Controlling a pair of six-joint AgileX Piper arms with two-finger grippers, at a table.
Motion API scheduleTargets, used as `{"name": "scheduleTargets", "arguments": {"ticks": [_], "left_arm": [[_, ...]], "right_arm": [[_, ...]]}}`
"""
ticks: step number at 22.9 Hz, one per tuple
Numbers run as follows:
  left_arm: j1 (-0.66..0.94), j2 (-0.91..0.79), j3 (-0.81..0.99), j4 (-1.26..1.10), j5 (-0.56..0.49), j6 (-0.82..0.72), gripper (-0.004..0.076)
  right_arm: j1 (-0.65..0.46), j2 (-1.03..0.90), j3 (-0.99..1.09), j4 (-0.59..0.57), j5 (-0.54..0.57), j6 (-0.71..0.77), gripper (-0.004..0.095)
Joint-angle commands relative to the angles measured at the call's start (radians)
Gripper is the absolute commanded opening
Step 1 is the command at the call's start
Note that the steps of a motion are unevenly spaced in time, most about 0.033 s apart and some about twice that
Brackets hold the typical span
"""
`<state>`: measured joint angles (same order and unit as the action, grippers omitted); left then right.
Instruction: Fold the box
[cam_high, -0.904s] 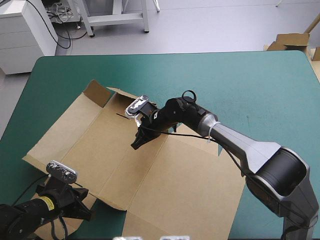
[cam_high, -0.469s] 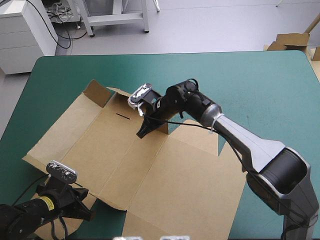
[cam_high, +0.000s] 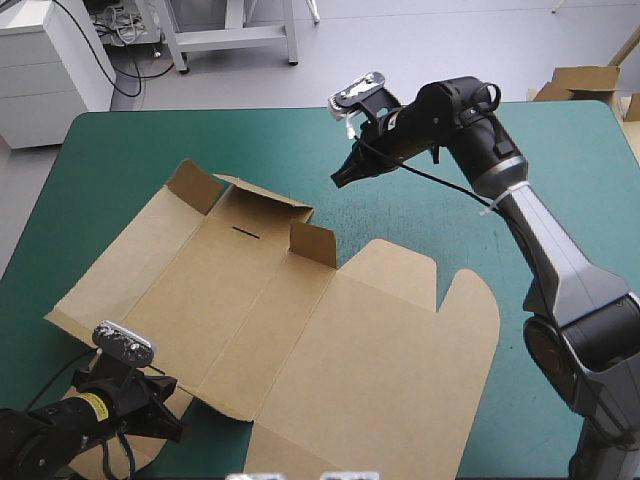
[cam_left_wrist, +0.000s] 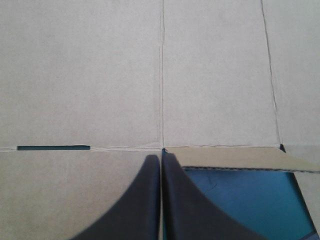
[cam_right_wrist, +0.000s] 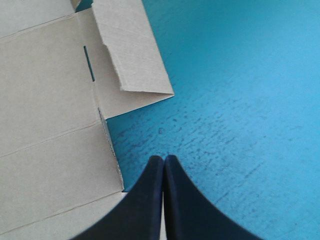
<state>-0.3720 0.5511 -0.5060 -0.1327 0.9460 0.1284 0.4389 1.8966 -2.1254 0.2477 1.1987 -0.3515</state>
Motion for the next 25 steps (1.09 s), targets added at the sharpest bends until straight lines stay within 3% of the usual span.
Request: {"name": "scheduleTargets", "arguments": {"ticks": [1, 16, 25], "left_arm": [[0.000, 0.003, -0.026, -0.014, -0.046, -0.001, -0.0008], [0.000, 0.003, -0.026, -0.014, -0.046, 0.008, -0.0008], [0.000, 0.003, -0.026, -0.014, -0.046, 0.008, -0.0008]], "right_arm": [[-0.024, -0.096, -0.039, 0.016, -0.029, 0.003, -0.0022], [-0.024, -0.105, -0.039, 0.014, -0.029, 0.010, -0.0003], [-0.024, -0.105, -0.037, -0.061, -0.030, 0.095, 0.0389]]}}
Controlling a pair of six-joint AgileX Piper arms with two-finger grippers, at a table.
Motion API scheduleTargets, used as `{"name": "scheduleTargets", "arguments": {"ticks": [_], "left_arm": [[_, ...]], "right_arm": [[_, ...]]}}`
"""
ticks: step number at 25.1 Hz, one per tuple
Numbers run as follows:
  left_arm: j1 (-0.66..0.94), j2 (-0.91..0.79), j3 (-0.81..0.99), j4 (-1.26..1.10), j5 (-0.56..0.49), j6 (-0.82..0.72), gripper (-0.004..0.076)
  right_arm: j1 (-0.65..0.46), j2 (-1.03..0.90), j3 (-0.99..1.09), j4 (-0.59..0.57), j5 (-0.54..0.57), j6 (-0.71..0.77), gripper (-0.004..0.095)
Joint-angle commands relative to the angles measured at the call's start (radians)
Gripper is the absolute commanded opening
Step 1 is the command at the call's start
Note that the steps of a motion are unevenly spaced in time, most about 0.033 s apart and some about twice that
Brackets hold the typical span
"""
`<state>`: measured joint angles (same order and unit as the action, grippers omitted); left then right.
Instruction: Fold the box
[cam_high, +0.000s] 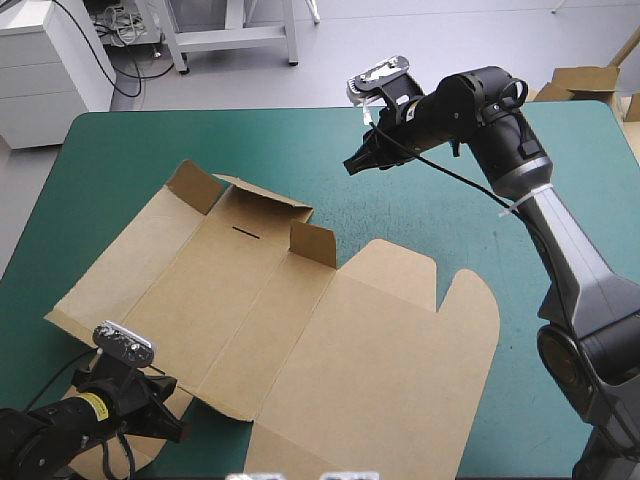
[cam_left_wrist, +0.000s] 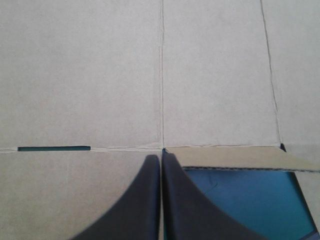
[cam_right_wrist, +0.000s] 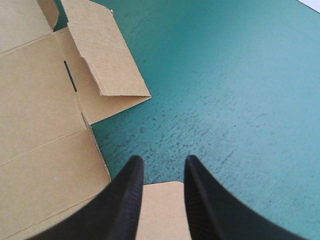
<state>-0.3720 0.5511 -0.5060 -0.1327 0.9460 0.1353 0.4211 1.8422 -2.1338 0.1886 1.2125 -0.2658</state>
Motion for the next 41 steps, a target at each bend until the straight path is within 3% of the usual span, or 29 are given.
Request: {"name": "scheduleTargets", "arguments": {"ticks": [1, 5, 14, 19, 41], "left_arm": [[0.000, 0.003, -0.026, -0.014, -0.046, 0.001, -0.0008], [0.000, 0.003, -0.026, -0.014, -0.046, 0.001, -0.0008], [0.000, 0.003, -0.026, -0.014, -0.046, 0.001, -0.0008], [0.000, 0.003, -0.026, -0.014, -0.046, 0.001, -0.0008], [0.000, 0.007, -0.024, -0.014, -0.048, 0.001, -0.0008]], "right_arm": [[-0.006, -0.050, -0.029, -0.002, -0.044, 0.009, 0.0439], [-0.005, -0.046, -0.029, 0.007, -0.044, 0.009, 0.0589], [-0.005, 0.016, -0.029, 0.117, -0.044, -0.014, 0.0576], [0.001, 0.088, -0.029, 0.222, -0.044, -0.150, 0.0576], [0.085, 0.210, 0.139, 0.229, -0.071, -0.403, 0.0574]]}}
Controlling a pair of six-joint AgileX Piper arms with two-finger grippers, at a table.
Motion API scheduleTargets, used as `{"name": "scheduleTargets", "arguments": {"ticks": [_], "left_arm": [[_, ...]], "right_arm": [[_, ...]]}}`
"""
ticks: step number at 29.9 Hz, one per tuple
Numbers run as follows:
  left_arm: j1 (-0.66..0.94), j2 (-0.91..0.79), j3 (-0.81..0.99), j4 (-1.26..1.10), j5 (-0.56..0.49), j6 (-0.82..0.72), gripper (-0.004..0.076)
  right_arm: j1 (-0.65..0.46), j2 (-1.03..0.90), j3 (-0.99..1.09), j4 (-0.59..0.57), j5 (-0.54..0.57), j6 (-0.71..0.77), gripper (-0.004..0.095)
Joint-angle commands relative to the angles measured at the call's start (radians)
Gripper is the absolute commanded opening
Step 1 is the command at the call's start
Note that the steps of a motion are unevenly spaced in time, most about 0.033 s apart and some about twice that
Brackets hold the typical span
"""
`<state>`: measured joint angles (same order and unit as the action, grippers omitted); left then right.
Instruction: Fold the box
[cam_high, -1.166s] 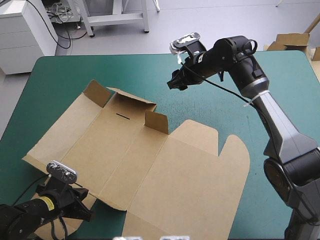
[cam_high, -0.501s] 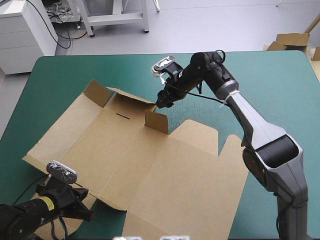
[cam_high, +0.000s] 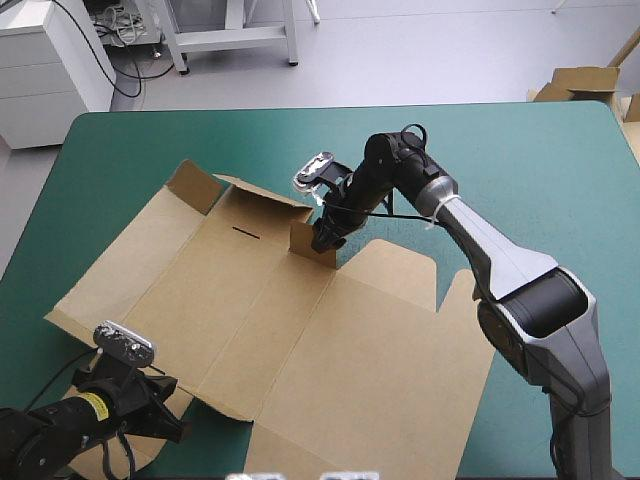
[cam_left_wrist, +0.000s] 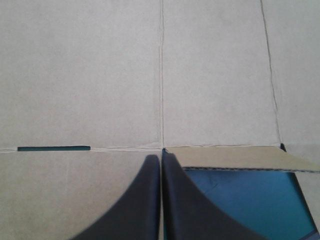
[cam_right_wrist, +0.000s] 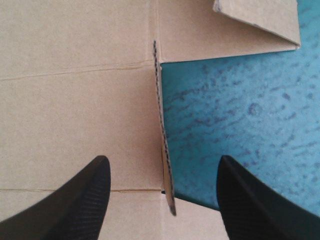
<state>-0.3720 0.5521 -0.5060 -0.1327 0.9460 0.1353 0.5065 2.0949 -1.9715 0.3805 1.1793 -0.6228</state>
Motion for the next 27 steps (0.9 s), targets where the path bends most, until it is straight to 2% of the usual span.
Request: {"name": "scheduleTargets", "arguments": {"ticks": [1, 10, 12, 14, 18, 22, 27], "left_arm": [[0.000, 0.006, -0.024, -0.014, -0.048, 0.001, -0.0008], [0.000, 0.006, -0.024, -0.014, -0.048, 0.001, -0.0008], [0.000, 0.006, -0.024, -0.014, -0.048, 0.001, -0.0008], [0.000, 0.006, -0.024, -0.014, -0.048, 0.001, -0.0008], [0.000, 0.006, -0.024, -0.014, -0.048, 0.001, -0.0008], [0.000, 0.006, -0.024, -0.014, -0.048, 0.001, -0.0008], [0.000, 0.006, -0.024, -0.014, -0.048, 0.001, -0.0008]], "right_arm": [[0.000, -0.033, -0.023, 0.038, -0.040, -0.046, 0.0574], [0.000, 0.026, -0.023, 0.106, -0.082, -0.098, 0.0571], [0.000, 0.026, -0.023, 0.118, -0.107, -0.098, 0.0521], [0.000, 0.026, -0.023, 0.118, -0.120, -0.098, 0.0383], [0.000, 0.026, -0.023, 0.111, -0.120, -0.105, -0.0028], [0.000, 0.026, -0.023, 0.073, -0.120, -0.137, -0.0020], [0.000, 0.026, -0.039, -0.033, -0.132, -0.177, -0.0020]]}}
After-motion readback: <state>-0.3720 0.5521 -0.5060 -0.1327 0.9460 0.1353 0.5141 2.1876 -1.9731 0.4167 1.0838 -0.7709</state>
